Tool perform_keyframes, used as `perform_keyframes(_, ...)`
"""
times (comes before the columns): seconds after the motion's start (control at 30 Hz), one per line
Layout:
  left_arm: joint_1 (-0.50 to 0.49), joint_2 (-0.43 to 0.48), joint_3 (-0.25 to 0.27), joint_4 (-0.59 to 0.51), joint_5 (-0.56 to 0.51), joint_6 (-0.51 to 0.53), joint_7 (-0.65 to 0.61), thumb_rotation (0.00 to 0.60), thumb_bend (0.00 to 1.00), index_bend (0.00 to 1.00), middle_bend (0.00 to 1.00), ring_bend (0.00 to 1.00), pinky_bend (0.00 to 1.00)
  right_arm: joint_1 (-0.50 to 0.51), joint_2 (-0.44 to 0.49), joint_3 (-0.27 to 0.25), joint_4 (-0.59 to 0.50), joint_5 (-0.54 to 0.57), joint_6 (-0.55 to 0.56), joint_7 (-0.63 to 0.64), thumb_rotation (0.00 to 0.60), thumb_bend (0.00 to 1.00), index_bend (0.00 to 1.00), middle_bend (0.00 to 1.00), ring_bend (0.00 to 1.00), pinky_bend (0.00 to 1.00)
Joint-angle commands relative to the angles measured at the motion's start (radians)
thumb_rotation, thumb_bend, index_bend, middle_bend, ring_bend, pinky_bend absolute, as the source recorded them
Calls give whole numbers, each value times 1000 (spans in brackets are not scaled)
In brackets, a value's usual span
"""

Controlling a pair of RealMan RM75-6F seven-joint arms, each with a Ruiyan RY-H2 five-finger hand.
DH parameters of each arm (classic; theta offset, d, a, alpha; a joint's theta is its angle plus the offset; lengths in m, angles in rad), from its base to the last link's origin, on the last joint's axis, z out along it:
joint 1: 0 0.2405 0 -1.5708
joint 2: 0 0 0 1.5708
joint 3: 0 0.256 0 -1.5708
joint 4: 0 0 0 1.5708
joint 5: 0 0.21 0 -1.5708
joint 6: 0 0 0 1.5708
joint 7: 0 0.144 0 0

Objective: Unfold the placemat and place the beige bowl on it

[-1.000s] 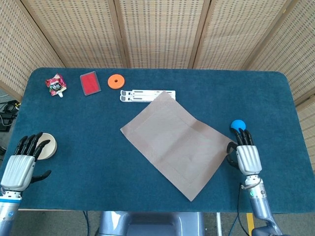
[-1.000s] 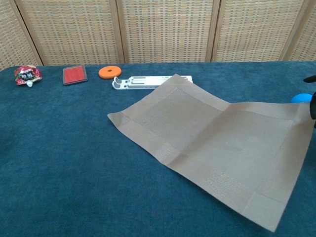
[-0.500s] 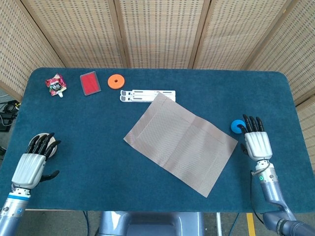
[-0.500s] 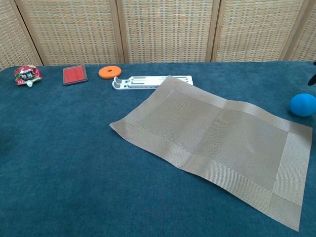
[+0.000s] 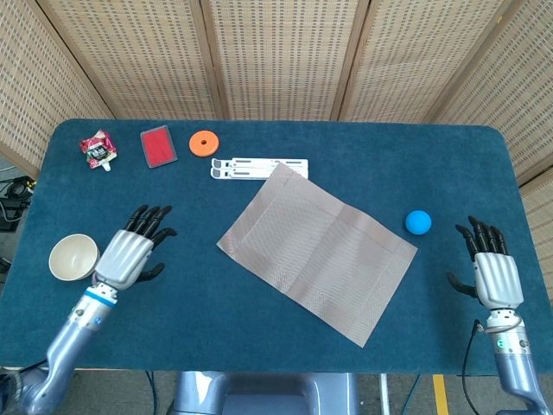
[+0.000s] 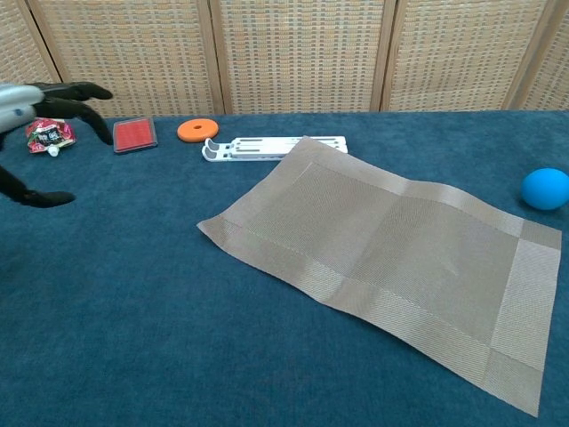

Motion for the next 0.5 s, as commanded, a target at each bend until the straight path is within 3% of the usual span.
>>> perform_keyframes(0.03, -95, -93, -49, 107, -72, -100, 23, 600, 296, 315, 0, 0, 0, -15, 18, -7, -13, -14, 16, 33, 600, 406, 145, 0, 0, 0)
perform_keyframes(0.27, -208, -212, -78, 260, -176, -212, 88, 600, 302, 367, 0, 0, 0, -16, 32, 3, -3, -10, 12, 95, 600, 443, 123, 0, 0, 0)
perform_keyframes(0.5, -302, -343, -71, 433, -226, -284, 130, 600, 301, 419, 0, 0, 0, -12, 34, 13, 15, 2, 2, 130, 600, 454, 121, 0, 0, 0)
